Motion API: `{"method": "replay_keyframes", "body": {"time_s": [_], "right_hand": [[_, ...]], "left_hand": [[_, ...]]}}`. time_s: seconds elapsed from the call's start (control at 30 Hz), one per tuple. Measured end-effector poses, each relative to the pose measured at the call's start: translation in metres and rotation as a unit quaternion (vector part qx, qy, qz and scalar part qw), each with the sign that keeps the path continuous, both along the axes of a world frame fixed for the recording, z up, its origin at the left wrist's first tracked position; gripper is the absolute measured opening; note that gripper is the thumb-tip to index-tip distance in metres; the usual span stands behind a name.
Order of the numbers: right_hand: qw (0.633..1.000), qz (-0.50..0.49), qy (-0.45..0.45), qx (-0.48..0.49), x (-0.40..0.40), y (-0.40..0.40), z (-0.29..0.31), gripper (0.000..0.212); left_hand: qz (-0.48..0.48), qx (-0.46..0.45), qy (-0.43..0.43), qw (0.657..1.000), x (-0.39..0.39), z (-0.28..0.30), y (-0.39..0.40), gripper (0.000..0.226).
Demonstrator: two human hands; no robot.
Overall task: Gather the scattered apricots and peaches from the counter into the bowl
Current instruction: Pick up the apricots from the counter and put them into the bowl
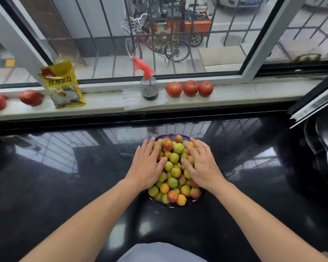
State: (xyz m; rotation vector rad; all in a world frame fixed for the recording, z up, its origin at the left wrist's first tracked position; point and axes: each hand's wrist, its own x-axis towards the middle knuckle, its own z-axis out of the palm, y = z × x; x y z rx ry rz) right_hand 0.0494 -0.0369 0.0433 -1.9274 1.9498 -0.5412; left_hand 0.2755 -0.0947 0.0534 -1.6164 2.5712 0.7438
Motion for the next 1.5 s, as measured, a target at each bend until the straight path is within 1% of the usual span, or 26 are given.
{"method": "replay_keyframes", "body": {"time_s": [0.07,0.1,0.17,0.23,0.3,0.37,0.43,0.57,0.73,0.8,0.87,0.93,1.0,1.1,1.27,1.33,1.4,1.5], "right_hand": [[0.997,0.036,0.047,0.052,-0.004,-0.006,-0.002,0.067],[0.995,0.041,0.054,0.074,-0.005,-0.010,-0.003,0.069],[0.993,0.036,0.035,0.104,-0.006,-0.020,-0.006,0.068],[0.993,0.028,0.006,0.113,-0.006,-0.026,-0.009,0.063],[0.994,0.013,-0.024,0.108,-0.005,-0.028,-0.009,0.061],[0.993,0.007,-0.051,0.108,-0.006,-0.027,-0.006,0.055],[0.993,0.015,-0.051,0.109,-0.007,-0.023,-0.003,0.053],[0.996,0.020,-0.041,0.082,-0.008,-0.007,-0.003,0.067],[0.997,0.002,-0.053,0.064,-0.008,0.006,-0.002,0.066],[0.996,-0.003,-0.063,0.056,-0.008,0.005,0.000,0.061],[0.994,-0.019,-0.091,0.053,-0.007,0.003,0.004,0.055],[0.991,-0.036,-0.112,0.057,-0.006,0.000,0.006,0.050],[0.993,-0.030,-0.102,0.053,-0.005,0.001,0.006,0.049],[0.997,-0.011,-0.073,0.036,-0.003,0.007,0.004,0.049],[1.000,0.005,-0.023,0.008,0.000,0.021,0.000,0.048],[1.000,0.003,-0.022,0.003,-0.001,0.028,-0.001,0.048],[1.000,0.000,-0.027,-0.001,-0.002,0.032,-0.002,0.050],[1.000,-0.006,-0.031,0.003,-0.001,0.035,-0.003,0.050]], "left_hand": [[-0.046,-0.033,-0.039,0.998,-0.002,-0.001,0.002,0.076],[-0.068,-0.052,-0.051,0.995,-0.003,-0.002,0.004,0.077],[-0.102,-0.085,-0.064,0.989,-0.008,-0.004,0.007,0.075],[-0.129,-0.100,-0.056,0.985,-0.015,-0.004,0.012,0.073],[-0.148,-0.093,-0.051,0.983,-0.021,-0.005,0.014,0.073],[-0.142,-0.089,-0.061,0.984,-0.023,-0.007,0.013,0.072],[-0.125,-0.096,-0.073,0.985,-0.024,-0.008,0.012,0.071],[-0.063,-0.073,-0.070,0.993,-0.030,-0.005,0.005,0.077],[-0.061,-0.046,-0.072,0.994,-0.034,0.002,-0.014,0.064],[-0.087,-0.079,-0.051,0.992,-0.033,0.005,-0.009,0.065],[-0.138,-0.129,-0.031,0.982,-0.028,0.002,0.008,0.067],[-0.162,-0.149,-0.020,0.975,-0.022,-0.007,0.028,0.064],[-0.142,-0.144,-0.003,0.979,-0.019,-0.014,0.039,0.057],[-0.106,-0.162,0.029,0.981,-0.020,-0.014,0.042,0.043],[-0.099,-0.180,0.077,0.976,-0.018,-0.008,0.043,0.035],[-0.077,-0.183,0.109,0.974,-0.010,-0.007,0.048,0.034],[-0.034,-0.180,0.138,0.973,0.002,-0.009,0.055,0.037],[0.028,-0.156,0.165,0.974,0.021,-0.013,0.065,0.043]]}}
